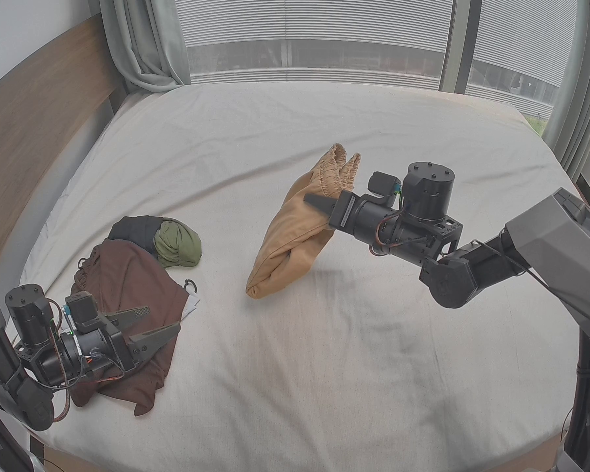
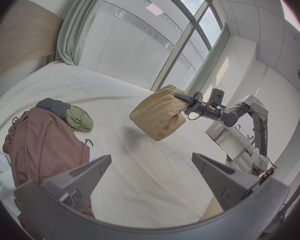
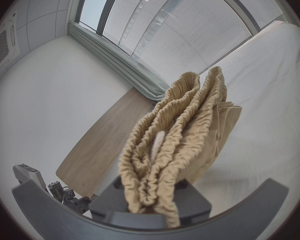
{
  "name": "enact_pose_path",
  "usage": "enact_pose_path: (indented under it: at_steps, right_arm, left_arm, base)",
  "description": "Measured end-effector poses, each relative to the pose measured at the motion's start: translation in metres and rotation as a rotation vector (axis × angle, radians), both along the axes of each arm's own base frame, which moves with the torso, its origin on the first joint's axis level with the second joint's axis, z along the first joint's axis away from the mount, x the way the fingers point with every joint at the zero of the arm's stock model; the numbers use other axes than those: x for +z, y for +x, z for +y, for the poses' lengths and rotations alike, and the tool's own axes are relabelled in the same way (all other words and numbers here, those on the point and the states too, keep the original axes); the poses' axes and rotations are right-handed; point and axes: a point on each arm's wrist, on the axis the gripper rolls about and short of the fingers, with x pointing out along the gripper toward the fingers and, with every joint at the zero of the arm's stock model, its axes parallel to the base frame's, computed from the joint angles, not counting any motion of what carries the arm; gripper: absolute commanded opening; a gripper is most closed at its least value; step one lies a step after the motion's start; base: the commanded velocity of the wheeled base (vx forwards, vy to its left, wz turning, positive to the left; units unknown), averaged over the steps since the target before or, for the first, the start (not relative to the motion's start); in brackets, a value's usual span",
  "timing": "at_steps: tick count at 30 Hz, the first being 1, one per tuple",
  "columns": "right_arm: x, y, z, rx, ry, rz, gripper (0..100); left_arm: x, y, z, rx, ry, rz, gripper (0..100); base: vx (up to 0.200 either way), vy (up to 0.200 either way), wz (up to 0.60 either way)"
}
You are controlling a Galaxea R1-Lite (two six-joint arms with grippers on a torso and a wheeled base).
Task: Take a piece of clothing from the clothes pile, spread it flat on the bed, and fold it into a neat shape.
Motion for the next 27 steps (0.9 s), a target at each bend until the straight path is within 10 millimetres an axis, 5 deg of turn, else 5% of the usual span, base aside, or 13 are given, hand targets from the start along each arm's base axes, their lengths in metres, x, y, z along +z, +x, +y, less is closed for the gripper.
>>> enact_pose_path:
  at_steps: [15, 27]
  right_arm:
    - [-0.009, 0.037, 0.013, -0.015, 0.008, -0.014, 0]
    - [-0.079, 0.061, 0.006, -0.081, -0.078, 0.072, 0]
  left_arm:
    - [-0.001, 0.000, 0.000, 0.002, -0.001, 0.007, 100]
    - [-0.001, 0.000, 0.002, 0.001, -0.004, 0.007, 100]
  base:
    - [0.000, 0.000, 0.00]
    - [0.000, 0.000, 0.00]
